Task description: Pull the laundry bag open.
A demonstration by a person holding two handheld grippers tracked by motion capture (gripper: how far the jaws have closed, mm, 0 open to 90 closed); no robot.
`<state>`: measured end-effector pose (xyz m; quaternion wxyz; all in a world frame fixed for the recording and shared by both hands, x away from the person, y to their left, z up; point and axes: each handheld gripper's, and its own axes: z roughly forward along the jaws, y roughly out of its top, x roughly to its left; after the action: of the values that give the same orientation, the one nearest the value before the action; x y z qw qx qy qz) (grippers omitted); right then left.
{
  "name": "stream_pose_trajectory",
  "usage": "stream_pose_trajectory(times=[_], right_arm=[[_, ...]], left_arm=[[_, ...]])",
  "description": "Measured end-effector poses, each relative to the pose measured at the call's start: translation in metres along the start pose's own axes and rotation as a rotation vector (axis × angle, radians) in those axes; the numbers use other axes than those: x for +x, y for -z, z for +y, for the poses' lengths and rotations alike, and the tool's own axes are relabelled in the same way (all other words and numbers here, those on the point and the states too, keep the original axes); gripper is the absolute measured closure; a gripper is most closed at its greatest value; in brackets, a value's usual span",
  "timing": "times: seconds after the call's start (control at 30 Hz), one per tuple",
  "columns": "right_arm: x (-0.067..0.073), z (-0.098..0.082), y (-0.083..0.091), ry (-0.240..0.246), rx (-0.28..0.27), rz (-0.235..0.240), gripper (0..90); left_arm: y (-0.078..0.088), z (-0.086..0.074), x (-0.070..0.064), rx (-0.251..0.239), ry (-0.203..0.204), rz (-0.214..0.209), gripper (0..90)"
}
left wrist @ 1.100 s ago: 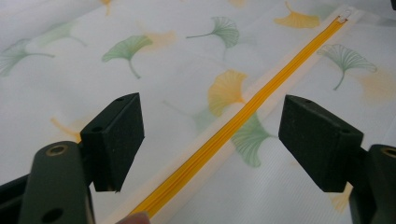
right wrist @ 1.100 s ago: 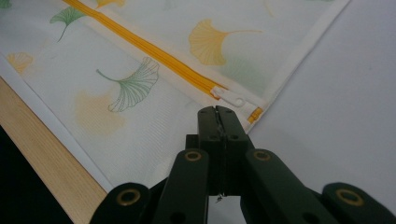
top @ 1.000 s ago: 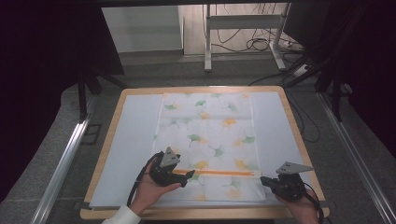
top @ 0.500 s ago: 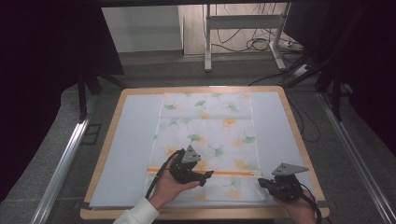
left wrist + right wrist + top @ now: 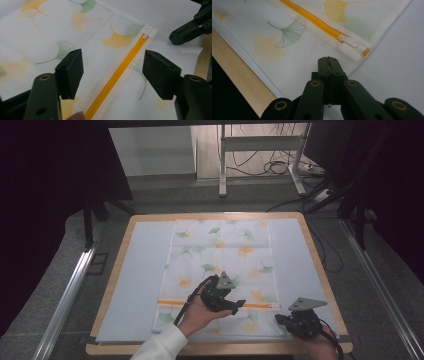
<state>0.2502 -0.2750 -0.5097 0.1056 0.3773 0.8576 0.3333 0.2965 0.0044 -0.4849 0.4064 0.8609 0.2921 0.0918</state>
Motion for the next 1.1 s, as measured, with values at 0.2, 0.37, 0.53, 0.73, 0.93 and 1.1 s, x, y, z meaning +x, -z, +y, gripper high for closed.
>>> stream_pose_trajectory(times=[0.2, 0.37, 0.53, 0.73, 0.93, 1.1], right_arm=[[0.0, -0.005, 0.0, -0.002, 0.015, -0.004, 89.2], [-0.001, -0.005, 0.0, 0.0, 0.012, -0.001, 89.1], [-0.001, -0.004, -0.002, 0.002, 0.017, 0.003, 89.2], [0.0, -0.003, -0.002, 0.006, 0.022, 0.001, 89.2], [0.0, -0.003, -0.003, 0.008, 0.028, 0.005, 89.2], [0.0, -0.003, -0.003, 0.009, 0.03, 0.01, 89.1]], left_arm=[[-0.022, 0.015, -0.009, 0.02, -0.046, -0.018, 37.9], [-0.032, 0.021, -0.012, 0.03, -0.06, -0.026, 38.9], [-0.037, 0.023, -0.011, 0.027, -0.057, -0.031, 40.4], [-0.046, 0.027, -0.015, 0.049, -0.082, -0.048, 41.8], [-0.057, 0.033, -0.021, 0.055, -0.106, -0.079, 45.8], [-0.064, 0.035, -0.025, 0.061, -0.102, -0.094, 48.0]])
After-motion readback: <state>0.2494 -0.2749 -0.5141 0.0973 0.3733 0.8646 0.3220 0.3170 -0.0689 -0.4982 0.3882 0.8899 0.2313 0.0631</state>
